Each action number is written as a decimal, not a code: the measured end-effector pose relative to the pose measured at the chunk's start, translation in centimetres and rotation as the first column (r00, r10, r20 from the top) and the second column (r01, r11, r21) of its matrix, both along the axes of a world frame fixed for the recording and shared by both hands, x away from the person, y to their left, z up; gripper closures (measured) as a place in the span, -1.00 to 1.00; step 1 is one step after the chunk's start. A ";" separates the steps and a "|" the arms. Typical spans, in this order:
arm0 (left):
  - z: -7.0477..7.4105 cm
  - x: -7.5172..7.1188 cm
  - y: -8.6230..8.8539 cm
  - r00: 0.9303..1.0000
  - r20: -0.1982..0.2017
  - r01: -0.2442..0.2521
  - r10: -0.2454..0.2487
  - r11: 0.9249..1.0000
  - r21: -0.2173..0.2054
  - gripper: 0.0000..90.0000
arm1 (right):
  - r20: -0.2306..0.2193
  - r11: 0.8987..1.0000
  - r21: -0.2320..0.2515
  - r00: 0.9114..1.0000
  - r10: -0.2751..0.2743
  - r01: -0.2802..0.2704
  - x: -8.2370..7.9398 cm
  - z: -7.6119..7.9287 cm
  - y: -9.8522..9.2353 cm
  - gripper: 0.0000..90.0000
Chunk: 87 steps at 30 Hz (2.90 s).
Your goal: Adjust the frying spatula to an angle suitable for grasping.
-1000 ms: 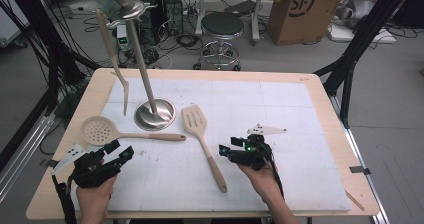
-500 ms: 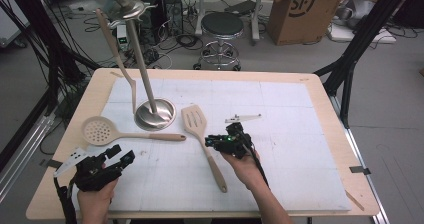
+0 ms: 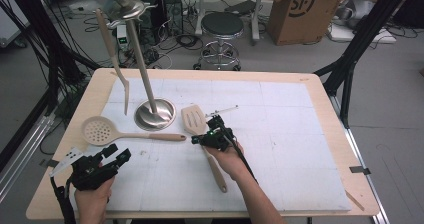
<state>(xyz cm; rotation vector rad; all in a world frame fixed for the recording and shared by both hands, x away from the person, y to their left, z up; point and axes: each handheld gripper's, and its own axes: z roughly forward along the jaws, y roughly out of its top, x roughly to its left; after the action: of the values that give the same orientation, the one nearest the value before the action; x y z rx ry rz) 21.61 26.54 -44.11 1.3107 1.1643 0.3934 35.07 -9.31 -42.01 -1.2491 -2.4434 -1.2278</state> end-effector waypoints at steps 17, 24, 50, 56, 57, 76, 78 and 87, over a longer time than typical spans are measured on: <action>0.1 -0.2 0.1 1.000 0.012 0.008 -0.008 1.000 -0.017 -0.33 | -0.112 0.997 0.007 0.990 0.081 -0.081 2.0 -2.5 1.1 1.00; 0.1 -0.2 0.2 1.000 0.014 0.006 -0.006 1.000 -0.023 -0.33 | -0.125 0.998 -0.002 0.990 0.062 -0.062 2.7 -2.9 0.7 1.00; 0.1 -0.4 0.1 1.000 0.009 0.012 -0.012 1.000 -0.017 -0.31 | -0.093 0.991 -0.124 0.995 0.027 -0.039 2.6 -2.8 0.5 1.00; 0.1 -0.6 0.2 1.000 0.008 0.011 -0.010 1.000 -0.021 -0.31 | -0.070 0.988 -0.154 0.997 -0.027 0.016 2.9 -2.7 -0.6 1.00; 0.1 -0.6 0.3 1.000 0.008 0.010 -0.010 1.000 -0.019 -0.31 | -0.070 0.988 -0.151 0.997 -0.036 0.025 2.9 -2.7 -0.9 1.00; 0.1 -0.7 -0.1 1.000 0.001 0.012 -0.012 1.000 0.006 -0.30 | -0.027 0.970 -0.208 0.991 -0.133 0.125 2.6 -2.4 -5.5 1.00; 0.1 -0.7 0.0 1.000 0.003 0.009 -0.009 1.000 0.001 -0.30 | -0.047 0.974 -0.180 0.988 -0.145 0.134 2.7 -2.5 -6.2 1.00; 0.0 -0.9 0.2 1.000 0.000 0.007 -0.007 1.000 0.002 -0.30 | -0.083 0.975 -0.117 0.977 -0.198 0.188 2.4 -2.8 -9.4 1.00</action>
<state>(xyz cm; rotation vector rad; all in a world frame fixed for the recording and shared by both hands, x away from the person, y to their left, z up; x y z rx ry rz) 20.73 26.73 -44.10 1.3161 1.1591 0.3894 37.45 -18.73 -44.81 -1.5699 -2.3963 -1.0624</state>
